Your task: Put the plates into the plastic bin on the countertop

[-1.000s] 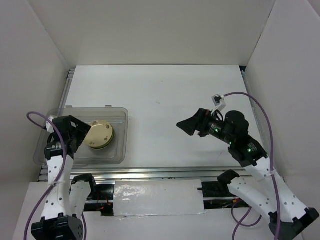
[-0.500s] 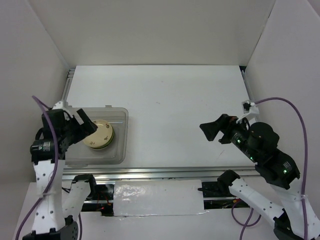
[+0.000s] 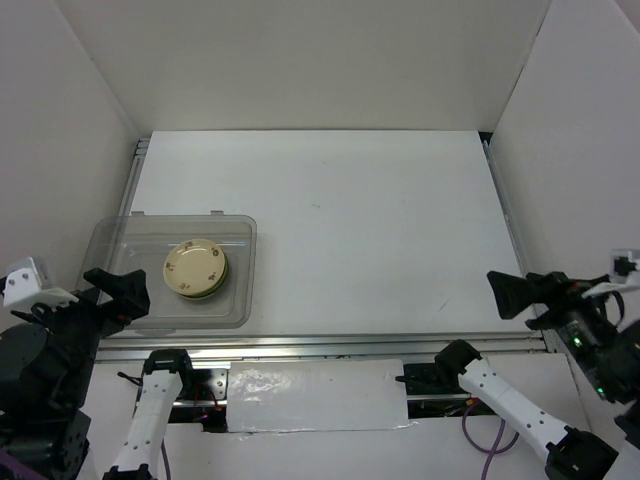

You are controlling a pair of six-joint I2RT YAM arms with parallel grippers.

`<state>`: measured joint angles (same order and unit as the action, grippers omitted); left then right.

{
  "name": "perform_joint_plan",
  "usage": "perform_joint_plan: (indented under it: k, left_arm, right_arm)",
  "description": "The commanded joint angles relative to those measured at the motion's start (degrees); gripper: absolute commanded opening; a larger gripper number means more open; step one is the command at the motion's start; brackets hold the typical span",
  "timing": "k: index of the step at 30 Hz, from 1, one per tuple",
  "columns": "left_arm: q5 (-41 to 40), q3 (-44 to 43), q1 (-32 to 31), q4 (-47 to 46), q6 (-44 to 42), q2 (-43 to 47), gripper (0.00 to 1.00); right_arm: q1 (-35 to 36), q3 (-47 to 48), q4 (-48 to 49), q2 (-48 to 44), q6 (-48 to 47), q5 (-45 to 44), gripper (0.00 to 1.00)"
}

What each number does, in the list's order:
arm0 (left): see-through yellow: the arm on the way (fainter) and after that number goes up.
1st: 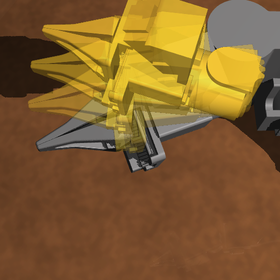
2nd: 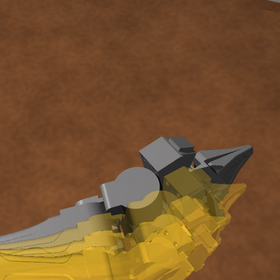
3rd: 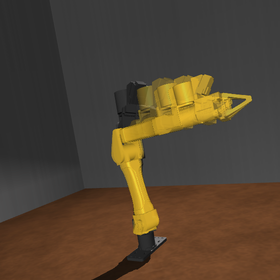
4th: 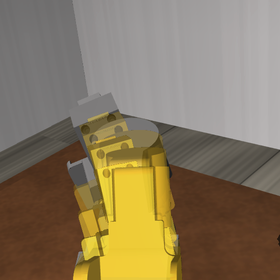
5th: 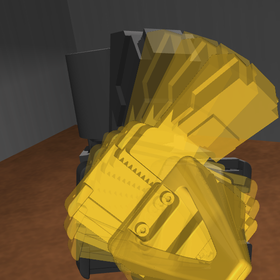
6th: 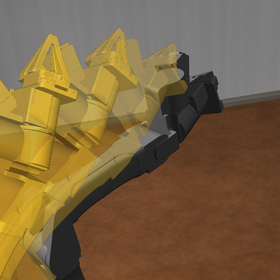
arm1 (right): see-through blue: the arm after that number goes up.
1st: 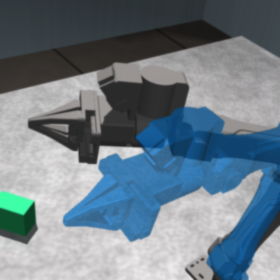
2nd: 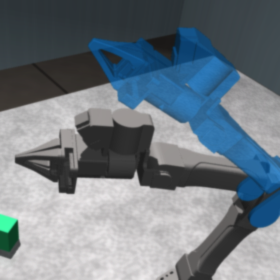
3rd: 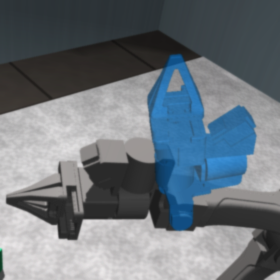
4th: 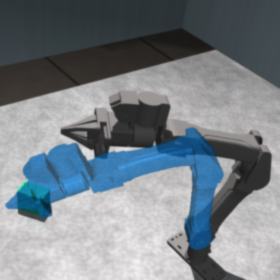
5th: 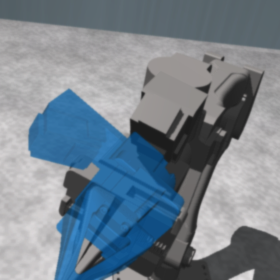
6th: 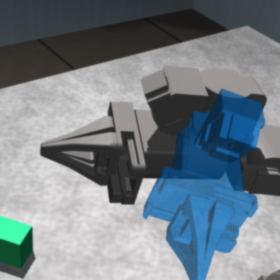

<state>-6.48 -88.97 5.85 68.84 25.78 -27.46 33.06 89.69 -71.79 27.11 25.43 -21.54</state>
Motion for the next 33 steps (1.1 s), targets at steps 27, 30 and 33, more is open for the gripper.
perform_joint_plan:
  k: [27, 30, 33]
  left_arm:
    - [-17.61, 5.82, -4.09, 6.75, 8.59, 8.92, 0.99]
    - [-16.73, 6.35, -4.09, 5.96, 7.80, 8.48, 0.99]
    - [-14.71, 7.40, -4.18, 4.82, 6.83, 8.39, 0.99]
  right_arm:
    - [-8.27, 7.34, -8.28, -8.48, -0.91, 4.67, 1.00]
    - [-8.19, 6.99, -7.93, -8.39, -1.08, 4.67, 1.00]
    - [-8.19, 5.94, -6.87, -8.65, -1.52, 5.19, 1.00]
